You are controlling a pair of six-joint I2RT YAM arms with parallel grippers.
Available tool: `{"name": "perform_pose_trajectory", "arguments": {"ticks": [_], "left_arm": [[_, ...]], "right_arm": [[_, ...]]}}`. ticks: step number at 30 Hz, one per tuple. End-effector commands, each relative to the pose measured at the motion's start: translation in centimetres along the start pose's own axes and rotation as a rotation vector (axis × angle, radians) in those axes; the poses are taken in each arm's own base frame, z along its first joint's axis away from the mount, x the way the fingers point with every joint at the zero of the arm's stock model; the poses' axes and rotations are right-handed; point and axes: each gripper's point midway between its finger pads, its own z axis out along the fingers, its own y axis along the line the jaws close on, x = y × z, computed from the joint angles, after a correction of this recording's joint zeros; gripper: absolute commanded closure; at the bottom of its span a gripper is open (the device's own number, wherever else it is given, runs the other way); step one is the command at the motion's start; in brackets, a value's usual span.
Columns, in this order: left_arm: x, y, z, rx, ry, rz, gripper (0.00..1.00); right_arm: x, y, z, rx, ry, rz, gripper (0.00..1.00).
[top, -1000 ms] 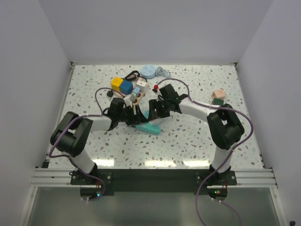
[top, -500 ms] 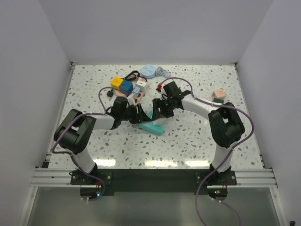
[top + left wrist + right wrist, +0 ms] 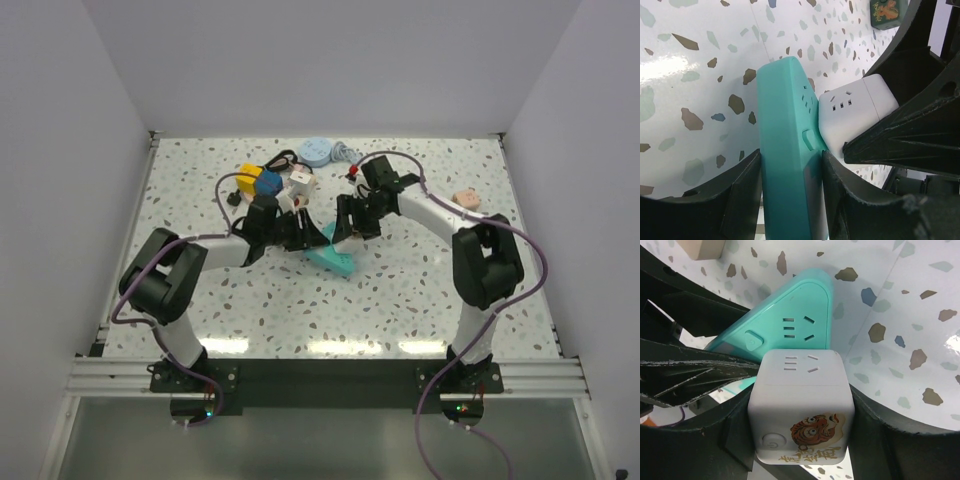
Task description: Pull the plug off the socket
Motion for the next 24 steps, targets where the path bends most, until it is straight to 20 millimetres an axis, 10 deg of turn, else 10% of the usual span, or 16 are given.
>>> {"name": "perform_pose_trajectory", "arguments": {"ticks": [1, 7, 15, 20, 24], "left_arm": [[4.8, 6.0, -0.5, -0.206, 0.143, -0.035, 1.00], [4.9, 6.1, -0.2, -0.202, 0.152, -0.042, 1.00], [4.5, 5.6, 0.4, -0.171, 0.151, -0.048, 1.00], [3.5, 4.2, 1.0, -0.111, 0.133, -0.068, 1.00], [1.5, 2.1, 0.8, -0.065, 0.080, -0.062, 1.00]], "right_arm": [[-3.9, 0.6, -5.4, 0.054, -0.188, -0.017, 1.00], [-5.9, 1.1, -9.4, -0.064, -0.294, 0.001, 1.00], [-5.8, -1.7, -9.1, 0.158, -0.198, -0.047, 1.00], [-3.5, 3.6, -5.7, -0.201, -0.112, -0.020, 1.00], [-4.4, 3.7, -6.9, -0.176, -0.158, -0.014, 1.00]]}}
